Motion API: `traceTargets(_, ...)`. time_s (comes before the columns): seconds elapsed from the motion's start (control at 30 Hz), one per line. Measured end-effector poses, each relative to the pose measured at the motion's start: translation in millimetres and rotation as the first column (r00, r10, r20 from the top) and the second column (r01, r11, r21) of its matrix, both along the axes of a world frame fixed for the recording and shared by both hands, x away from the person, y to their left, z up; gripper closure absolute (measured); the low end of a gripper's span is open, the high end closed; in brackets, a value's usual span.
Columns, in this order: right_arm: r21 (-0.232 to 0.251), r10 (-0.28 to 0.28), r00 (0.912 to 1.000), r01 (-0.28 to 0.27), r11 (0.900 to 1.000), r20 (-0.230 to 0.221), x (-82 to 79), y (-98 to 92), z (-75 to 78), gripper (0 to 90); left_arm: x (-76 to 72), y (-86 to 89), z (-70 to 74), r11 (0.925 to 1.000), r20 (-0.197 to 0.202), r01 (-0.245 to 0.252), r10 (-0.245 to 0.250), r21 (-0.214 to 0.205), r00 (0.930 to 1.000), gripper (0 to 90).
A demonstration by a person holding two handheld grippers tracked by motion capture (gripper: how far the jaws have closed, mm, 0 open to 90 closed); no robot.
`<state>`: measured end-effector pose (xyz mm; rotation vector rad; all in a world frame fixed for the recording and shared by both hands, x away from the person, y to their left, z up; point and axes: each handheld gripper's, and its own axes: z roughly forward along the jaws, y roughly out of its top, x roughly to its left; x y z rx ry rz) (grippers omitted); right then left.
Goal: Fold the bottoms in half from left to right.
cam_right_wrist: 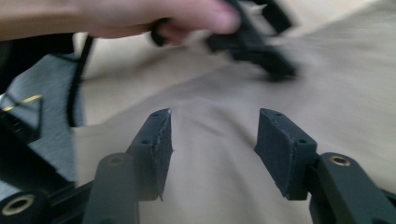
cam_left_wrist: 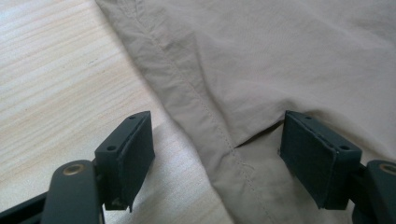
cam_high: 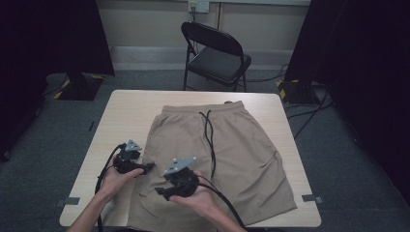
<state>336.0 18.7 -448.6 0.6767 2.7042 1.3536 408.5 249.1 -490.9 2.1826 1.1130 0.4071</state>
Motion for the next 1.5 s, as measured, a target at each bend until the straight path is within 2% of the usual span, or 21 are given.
traceTargets(0.1, -0.044, 0.065, 0.9976, -0.066, 0.9969, -0.026, -13.0, 30.2, -12.3, 46.2, -0.1, 0.2, -0.2, 1.0, 0.002, 0.001, -0.001, -0.001, 1.0, 25.2)
traceTargets(0.3, -0.032, 0.121, 0.9917, -0.123, 0.9919, -0.043, -23.8, 51.7, -20.8, 47.2, -0.1, 0.3, -0.4, 1.0, 0.004, 0.002, -0.002, -0.003, 1.0, 25.1)
traceTargets(0.33, -0.039, 0.153, 0.9873, -0.154, 0.9872, -0.045, -27.3, 60.3, -25.2, 48.8, 0.0, 0.2, -0.5, 1.0, 0.004, 0.002, -0.002, -0.003, 1.0, 25.1)
traceTargets(0.4, -0.037, 0.163, 0.985, -0.165, 0.9856, -0.057, -28.6, 64.2, -27.6, 48.9, -0.1, 0.2, -0.5, 1.0, 0.004, 0.003, -0.003, -0.002, 1.0, 25.0)
traceTargets(0.47, -0.033, 0.163, 0.9847, -0.166, 0.9856, -0.061, -30.2, 70.3, -32.1, 49.5, -0.1, 0.2, -0.7, 1.0, 0.006, 0.004, -0.004, -0.001, 1.0, 24.4)
traceTargets(0.5, -0.01, 0.152, 0.986, -0.153, 0.9882, -0.069, -29.6, 75.5, -36.6, 48.4, 0.0, 0.1, -0.8, 1.0, 0.007, 0.006, -0.006, -0.002, 1.0, 23.9)
traceTargets(0.53, -0.009, 0.147, 0.9865, -0.148, 0.9889, -0.071, -29.2, 77.1, -38.0, 47.7, 0.0, 0.1, -0.8, 1.0, 0.007, 0.006, -0.006, -0.002, 1.0, 23.8)
traceTargets(0.67, -0.027, 0.132, 0.9892, -0.134, 0.9906, -0.064, -29.0, 85.3, -43.2, 45.2, 0.0, 0.1, -0.9, 1.0, 0.007, 0.006, -0.006, -0.002, 1.0, 23.6)
traceTargets(0.77, -0.028, 0.104, 0.9935, -0.106, 0.994, -0.045, -29.8, 94.9, -49.0, 39.8, -0.2, -0.4, -1.1, 1.0, 0.007, 0.006, -0.006, -0.004, 1.0, 22.8)
traceTargets(0.87, -0.031, 0.095, 0.995, -0.096, 0.9949, -0.031, -31.6, 96.8, -49.6, 39.5, -0.3, -0.5, -1.2, 1.0, 0.006, 0.007, -0.007, -0.004, 1.0, 22.6)
traceTargets(0.93, -0.045, 0.102, 0.9946, -0.101, 0.9938, 0.018, -35.2, 97.2, -51.0, 39.5, -0.3, -0.5, -1.2, 1.0, 0.006, 0.007, -0.007, -0.004, 1.0, 22.6)
traceTargets(0.97, -0.045, 0.102, 0.9946, -0.101, 0.9938, 0.018, -35.2, 97.2, -51.0, 39.5, -0.4, -0.5, -1.2, 1.0, 0.005, 0.007, -0.007, -0.004, 1.0, 22.6)
traceTargets(1.0, -0.059, 0.107, 0.9936, -0.104, 0.9928, 0.037, -37.1, 97.0, -51.0, 39.4, -0.4, -0.4, -1.2, 1.0, 0.005, 0.008, -0.008, -0.003, 1.0, 22.5)
traceTargets(1.03, -0.093, 0.122, 0.9891, -0.115, 0.9891, 0.082, -40.6, 96.3, -50.9, 39.6, -0.5, -0.4, -1.2, 1.0, 0.006, 0.007, -0.007, -0.003, 1.0, 22.5)
traceTargets(1.2, -0.115, 0.122, 0.9863, -0.109, 0.9873, 0.11, -42.1, 91.4, -50.8, 40.1, -0.5, -0.5, -1.2, 1.0, 0.006, 0.006, -0.006, -0.003, 1.0, 22.5)
traceTargets(1.4, -0.127, 0.114, 0.9871, -0.1, 0.9869, 0.112, -38.6, 83.2, -48.9, 49.3, -0.5, -0.4, -1.4, 1.0, 0.007, 0.007, -0.007, -0.004, 1.0, 22.2)
traceTargets(1.43, -0.131, 0.11, 0.9882, -0.096, 0.9868, 0.107, -36.5, 80.6, -47.8, 60.1, -0.5, -0.5, -1.4, 1.0, 0.007, 0.007, -0.007, -0.004, 1.0, 22.2)
traceTargets(1.47, -0.131, 0.11, 0.9882, -0.096, 0.9868, 0.107, -36.5, 80.6, -47.8, 60.1, -0.4, -0.5, -1.4, 1.0, 0.007, 0.007, -0.007, -0.004, 1.0, 22.2)
traceTargets(1.5, -0.128, 0.107, 0.9884, -0.093, 0.9874, 0.107, -34.8, 79.2, -47.8, 65.5, -0.4, -0.6, -1.4, 1.0, 0.006, 0.006, -0.006, -0.005, 1.0, 22.1)
